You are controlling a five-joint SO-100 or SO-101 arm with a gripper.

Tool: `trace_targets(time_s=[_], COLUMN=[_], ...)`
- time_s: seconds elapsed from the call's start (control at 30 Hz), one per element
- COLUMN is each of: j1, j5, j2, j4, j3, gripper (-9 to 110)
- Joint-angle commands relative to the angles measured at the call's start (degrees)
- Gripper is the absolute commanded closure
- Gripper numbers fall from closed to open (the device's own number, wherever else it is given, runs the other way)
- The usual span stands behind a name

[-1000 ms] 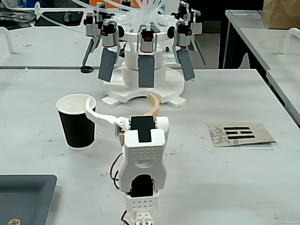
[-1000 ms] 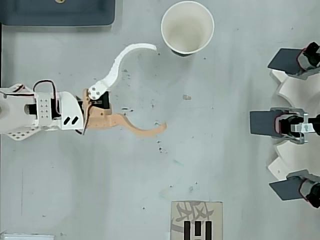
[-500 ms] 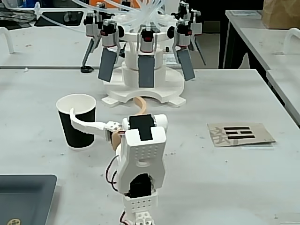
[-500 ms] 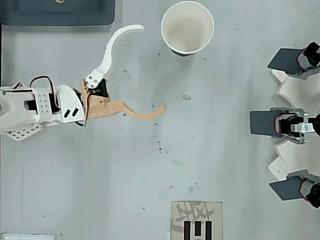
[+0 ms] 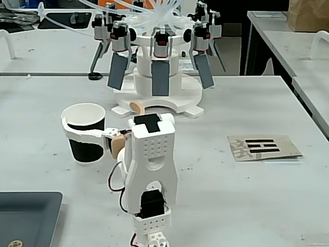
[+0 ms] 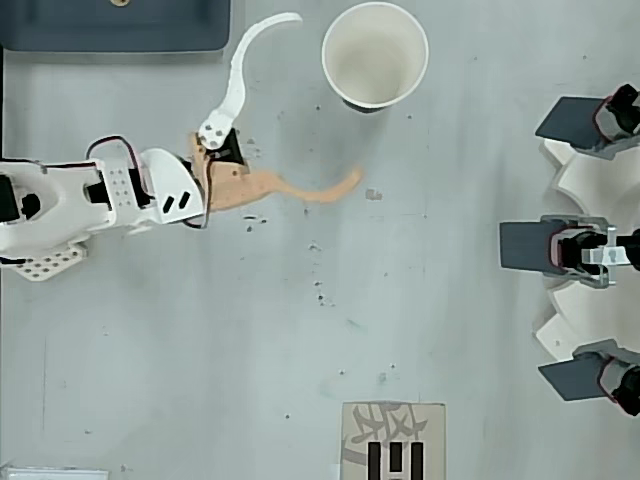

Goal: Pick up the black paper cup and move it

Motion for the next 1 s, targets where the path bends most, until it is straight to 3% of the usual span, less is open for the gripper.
trace_targets(time_s=[0.0, 0.97], j1=[-1.41, -6.68], j5=[-0.09, 0.53], j2=[-1.32, -24.79], j4=[-0.79, 1.14], j3=[-4.92, -28.04], gripper=[52, 54])
